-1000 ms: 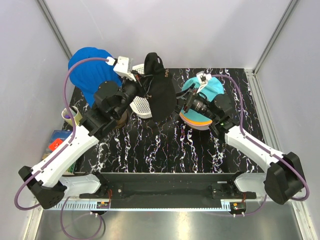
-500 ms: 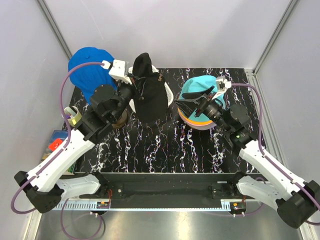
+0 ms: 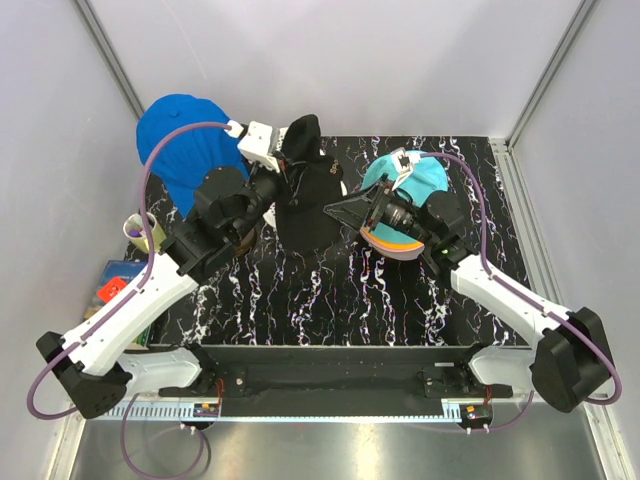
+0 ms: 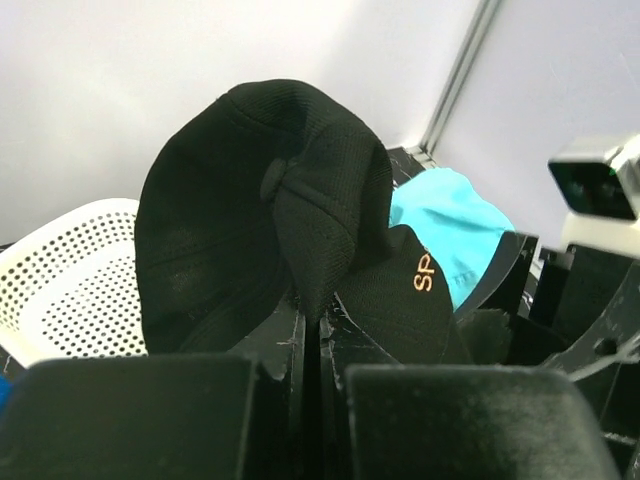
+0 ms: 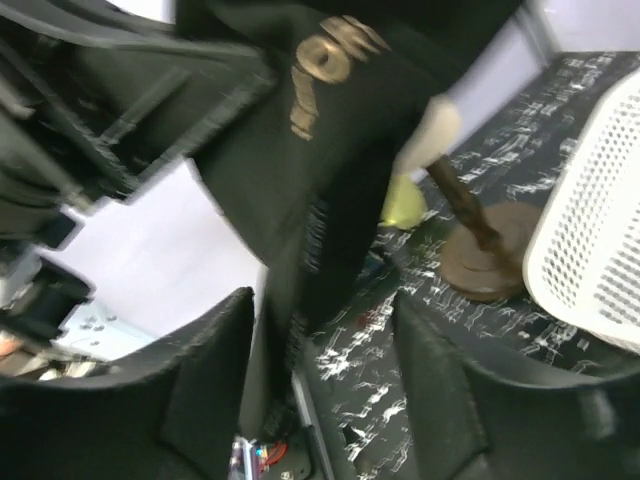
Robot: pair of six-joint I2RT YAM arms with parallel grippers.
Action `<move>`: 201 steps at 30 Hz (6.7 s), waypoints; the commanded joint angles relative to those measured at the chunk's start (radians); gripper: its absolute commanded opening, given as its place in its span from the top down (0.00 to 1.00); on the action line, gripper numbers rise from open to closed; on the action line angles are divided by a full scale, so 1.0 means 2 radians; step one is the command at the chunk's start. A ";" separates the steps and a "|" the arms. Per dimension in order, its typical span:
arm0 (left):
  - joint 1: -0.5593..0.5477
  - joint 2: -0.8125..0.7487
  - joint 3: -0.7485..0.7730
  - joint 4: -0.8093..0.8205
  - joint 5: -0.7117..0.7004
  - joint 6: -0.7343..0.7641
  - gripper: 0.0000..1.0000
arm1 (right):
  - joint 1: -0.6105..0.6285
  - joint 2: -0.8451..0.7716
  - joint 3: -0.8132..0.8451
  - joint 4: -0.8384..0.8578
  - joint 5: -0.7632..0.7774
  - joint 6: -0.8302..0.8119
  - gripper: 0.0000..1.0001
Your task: Stack the hats
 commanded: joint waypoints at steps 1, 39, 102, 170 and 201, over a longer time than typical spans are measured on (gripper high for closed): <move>-0.003 0.008 0.021 0.036 0.036 0.015 1.00 | 0.004 0.006 0.028 0.070 -0.040 0.039 0.48; -0.083 -0.086 -0.164 0.164 0.024 0.318 0.18 | 0.004 -0.018 0.087 0.046 0.154 0.261 1.00; 0.030 -0.027 0.059 0.092 -0.438 0.723 1.00 | 0.003 -0.310 -0.181 0.040 0.273 0.125 0.02; -0.071 -0.029 -0.101 -0.243 -0.392 0.673 1.00 | 0.003 -0.353 -0.191 0.027 0.284 0.113 0.02; -0.102 -0.017 -0.085 -0.294 -0.365 0.474 0.08 | 0.003 -0.383 -0.193 0.000 0.311 0.085 0.02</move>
